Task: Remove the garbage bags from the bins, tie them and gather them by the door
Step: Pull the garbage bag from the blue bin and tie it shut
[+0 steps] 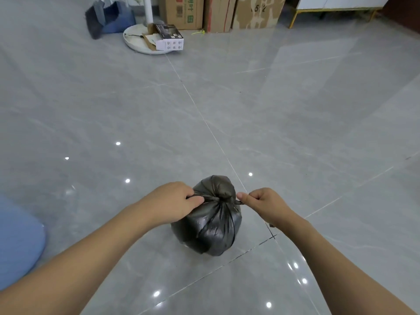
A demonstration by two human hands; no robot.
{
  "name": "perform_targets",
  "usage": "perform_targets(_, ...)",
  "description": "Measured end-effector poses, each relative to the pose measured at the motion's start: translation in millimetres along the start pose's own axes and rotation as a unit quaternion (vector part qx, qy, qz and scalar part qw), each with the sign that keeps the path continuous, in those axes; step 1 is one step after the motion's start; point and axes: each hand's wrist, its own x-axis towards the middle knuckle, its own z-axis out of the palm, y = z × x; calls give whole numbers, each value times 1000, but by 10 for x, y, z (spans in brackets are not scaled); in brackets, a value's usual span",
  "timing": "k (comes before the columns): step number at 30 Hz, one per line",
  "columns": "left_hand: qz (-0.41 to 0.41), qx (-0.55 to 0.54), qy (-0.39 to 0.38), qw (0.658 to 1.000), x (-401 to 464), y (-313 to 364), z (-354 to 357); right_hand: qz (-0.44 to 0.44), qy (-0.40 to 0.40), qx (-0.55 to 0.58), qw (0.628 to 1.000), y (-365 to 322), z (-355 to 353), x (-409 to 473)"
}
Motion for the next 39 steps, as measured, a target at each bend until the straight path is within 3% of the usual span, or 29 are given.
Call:
perform_targets(2,-60,-106,-54,991,38,-84,22,50,-10,31,998,-62,23,28)
perform_targets(3,-70,-108,-73,989,44,-117,34,83,-17,63,994,-94,41,34)
perform_targets(5,-38,49,-64,996,32,-154,26,144,-37,248,957,-110,38,60)
perform_targets(7,0,192,35,981,-40,-56,-33,188,-79,529,824,-168,0,68)
perform_targets(8,29,220,76,972,-72,32,-80,176,-89,606,771,-223,-25,72)
perform_targets(10,101,225,116,962,-127,227,-145,150,-106,671,719,-366,-16,51)
perform_targets(14,214,204,240,924,-131,401,-164,130,-71,601,786,-503,167,54)
perform_targets(18,231,212,286,906,-61,417,-142,126,-71,512,847,-525,302,-46)
perform_targets(22,214,178,246,929,7,449,-231,93,-108,373,917,-600,325,-168)
perform_targets(28,178,50,166,969,114,286,-341,81,-150,343,924,-634,320,-265)
perform_targets(31,111,-99,119,982,114,199,-315,26,-170,290,941,-593,323,-229)
perform_targets(35,15,-246,96,965,165,30,-120,-26,-152,189,970,-525,339,-142)
perform_targets(39,-19,-342,77,936,150,-18,133,-124,-97,-52,986,-513,363,-113)
